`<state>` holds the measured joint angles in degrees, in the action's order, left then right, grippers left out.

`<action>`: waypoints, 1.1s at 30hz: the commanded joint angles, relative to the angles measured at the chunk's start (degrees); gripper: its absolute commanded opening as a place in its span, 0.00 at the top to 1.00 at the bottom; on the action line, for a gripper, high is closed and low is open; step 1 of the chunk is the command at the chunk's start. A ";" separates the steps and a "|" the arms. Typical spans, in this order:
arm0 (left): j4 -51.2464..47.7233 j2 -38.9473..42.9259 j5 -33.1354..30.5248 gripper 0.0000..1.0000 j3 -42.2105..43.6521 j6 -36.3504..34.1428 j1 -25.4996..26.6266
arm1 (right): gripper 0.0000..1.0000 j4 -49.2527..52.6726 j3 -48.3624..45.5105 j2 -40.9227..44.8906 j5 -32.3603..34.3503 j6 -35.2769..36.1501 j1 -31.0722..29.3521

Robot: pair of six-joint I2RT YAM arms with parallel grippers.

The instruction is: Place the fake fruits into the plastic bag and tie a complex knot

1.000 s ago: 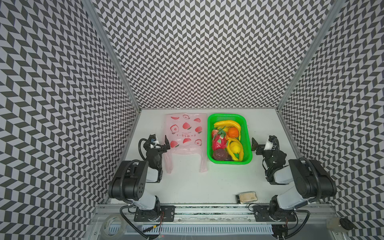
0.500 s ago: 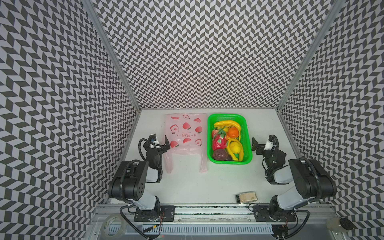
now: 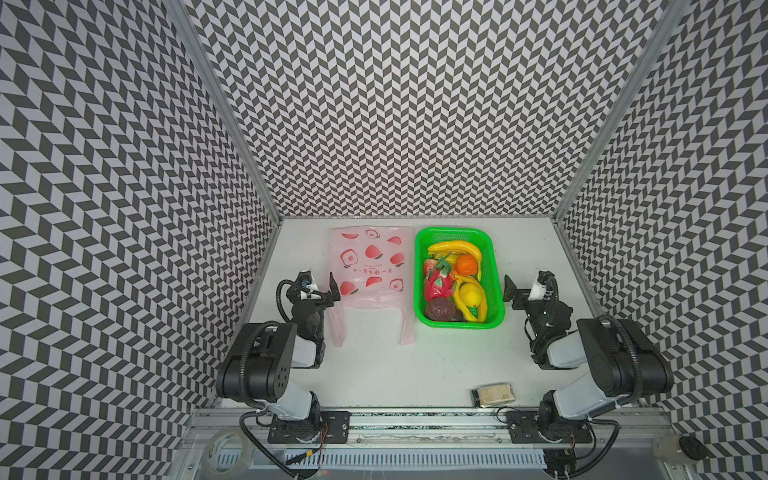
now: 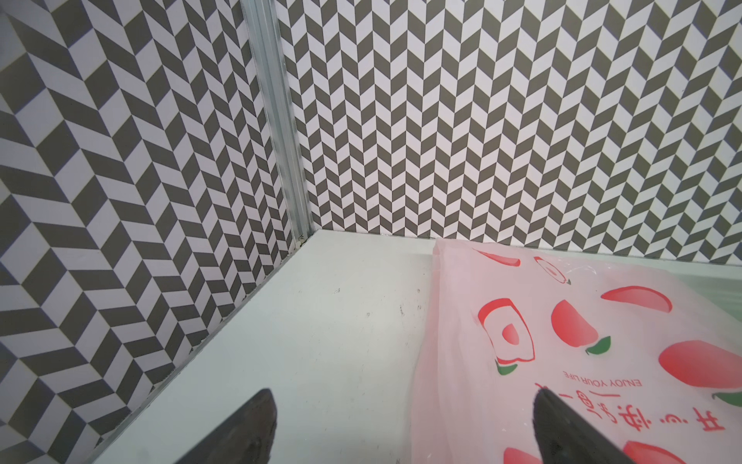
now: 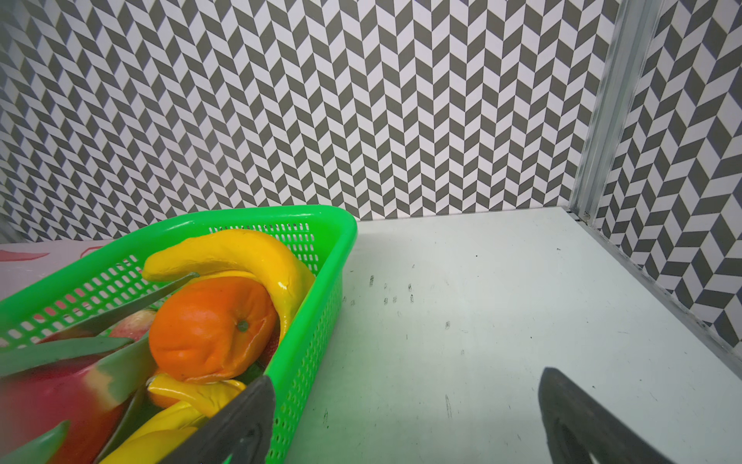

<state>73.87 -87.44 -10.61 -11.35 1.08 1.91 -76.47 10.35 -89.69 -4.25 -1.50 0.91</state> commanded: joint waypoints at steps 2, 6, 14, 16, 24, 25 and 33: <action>-3.36 8.43 -0.26 0.00 0.41 -0.95 1.11 | 0.01 4.32 1.15 9.03 1.79 0.60 -0.29; -10.40 16.80 -3.74 0.00 -1.71 -2.41 4.43 | 0.01 15.25 4.67 18.74 2.26 -0.39 -0.29; -42.85 26.17 -2.14 0.00 -20.40 -2.80 12.08 | 0.01 43.47 16.81 32.90 -4.67 -11.73 -0.29; -50.70 27.06 0.47 0.02 -25.46 -4.04 13.46 | 0.01 50.21 20.35 34.23 -8.01 -15.38 -0.29; -78.16 32.98 10.50 0.05 -40.37 -13.24 16.45 | 0.01 56.77 21.23 36.19 -29.15 -27.58 -0.29; -81.32 33.97 11.54 0.05 -41.23 -15.45 16.46 | 0.01 56.18 20.35 36.47 -30.86 -28.72 -0.29; -96.34 37.42 13.66 0.18 -38.80 -31.22 18.02 | 0.01 58.48 19.77 37.73 -30.79 -26.67 -0.29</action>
<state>-12.32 -50.50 1.41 -52.21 -21.67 18.68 -18.17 29.19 -53.52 -33.63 -28.32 0.86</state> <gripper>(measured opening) 0.821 0.993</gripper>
